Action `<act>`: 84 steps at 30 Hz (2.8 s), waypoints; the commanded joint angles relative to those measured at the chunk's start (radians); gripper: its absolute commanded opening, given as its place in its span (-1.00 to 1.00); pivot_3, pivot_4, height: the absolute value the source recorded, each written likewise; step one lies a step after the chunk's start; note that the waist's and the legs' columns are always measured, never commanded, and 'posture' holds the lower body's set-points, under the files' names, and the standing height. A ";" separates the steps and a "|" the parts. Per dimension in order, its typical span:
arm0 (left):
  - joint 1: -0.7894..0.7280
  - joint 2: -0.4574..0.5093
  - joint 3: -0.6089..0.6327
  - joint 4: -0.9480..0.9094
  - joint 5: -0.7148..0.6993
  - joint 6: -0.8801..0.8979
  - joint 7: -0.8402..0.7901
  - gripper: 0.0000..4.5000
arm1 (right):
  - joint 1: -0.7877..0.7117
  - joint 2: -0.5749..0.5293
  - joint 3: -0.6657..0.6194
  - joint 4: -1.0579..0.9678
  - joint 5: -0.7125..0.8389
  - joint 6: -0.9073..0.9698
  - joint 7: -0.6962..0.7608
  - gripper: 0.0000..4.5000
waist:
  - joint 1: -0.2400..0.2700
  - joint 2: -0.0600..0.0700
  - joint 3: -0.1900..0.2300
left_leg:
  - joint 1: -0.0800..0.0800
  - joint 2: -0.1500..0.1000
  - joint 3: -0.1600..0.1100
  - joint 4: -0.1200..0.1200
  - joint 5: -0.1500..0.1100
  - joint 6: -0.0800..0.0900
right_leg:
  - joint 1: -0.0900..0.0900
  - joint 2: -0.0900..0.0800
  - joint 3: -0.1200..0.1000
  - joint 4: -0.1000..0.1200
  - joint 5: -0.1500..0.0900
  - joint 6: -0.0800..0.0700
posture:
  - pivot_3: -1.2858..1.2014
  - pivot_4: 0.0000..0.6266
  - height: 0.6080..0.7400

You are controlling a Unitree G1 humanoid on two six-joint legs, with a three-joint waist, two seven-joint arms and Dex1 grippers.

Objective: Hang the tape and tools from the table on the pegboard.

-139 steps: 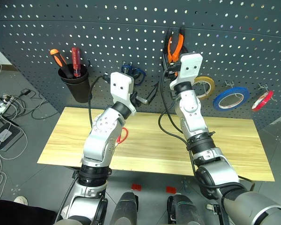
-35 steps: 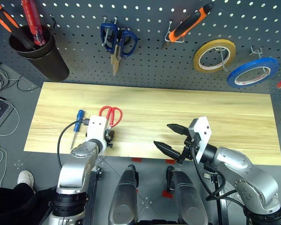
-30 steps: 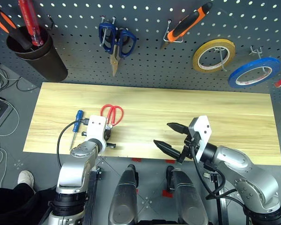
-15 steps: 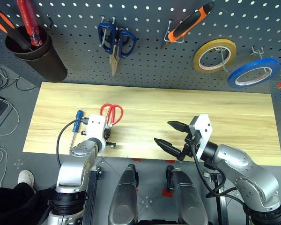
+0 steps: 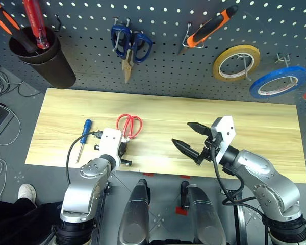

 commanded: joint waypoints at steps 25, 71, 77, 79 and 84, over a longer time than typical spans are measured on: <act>0.278 0.077 -0.018 -0.078 0.236 -0.899 0.046 -0.87 | 0.013 0.050 -0.166 -0.131 0.141 -0.012 -0.116 1.00 | -0.008 -0.001 -0.164 | 0.001 -0.003 -0.001 0.000 0.002 -0.002 | 0.002 0.006 -0.002 0.001 0.001 -0.001 | 0.12 -0.35 1.00; -0.006 0.005 -0.029 0.147 0.264 -0.792 -0.013 0.26 | -0.039 -0.014 -0.185 -0.178 0.379 0.035 -0.242 1.00 | -0.030 -0.003 -0.223 | 0.004 -0.004 -0.001 0.005 0.001 0.004 | 0.007 0.007 -0.002 0.003 0.002 -0.002 | 0.10 -0.26 1.00; 0.049 0.003 -0.009 0.115 0.266 -0.726 0.003 0.99 | -0.022 -0.017 -0.181 -0.183 0.413 0.046 -0.243 1.00 | -0.031 -0.003 -0.223 | 0.004 -0.004 -0.001 0.005 -0.001 0.007 | 0.006 0.007 -0.002 0.003 0.002 -0.002 | 0.11 -0.17 1.00; 0.071 0.002 -0.005 0.100 0.268 -0.698 0.005 0.99 | -0.016 -0.023 -0.184 -0.184 0.430 0.054 -0.243 1.00 | -0.032 -0.003 -0.222 | 0.004 -0.004 -0.001 0.005 -0.001 0.008 | 0.006 0.007 -0.002 0.004 0.002 -0.002 | 0.11 -0.14 1.00; 0.125 -0.012 0.030 0.079 0.260 -0.593 0.016 0.99 | -0.014 -0.059 -0.129 -0.142 0.354 0.049 -0.195 1.00 | -0.032 -0.003 -0.218 | 0.005 -0.004 -0.001 0.005 -0.003 0.010 | 0.007 0.007 -0.001 0.003 0.002 -0.002 | 0.13 0.01 1.00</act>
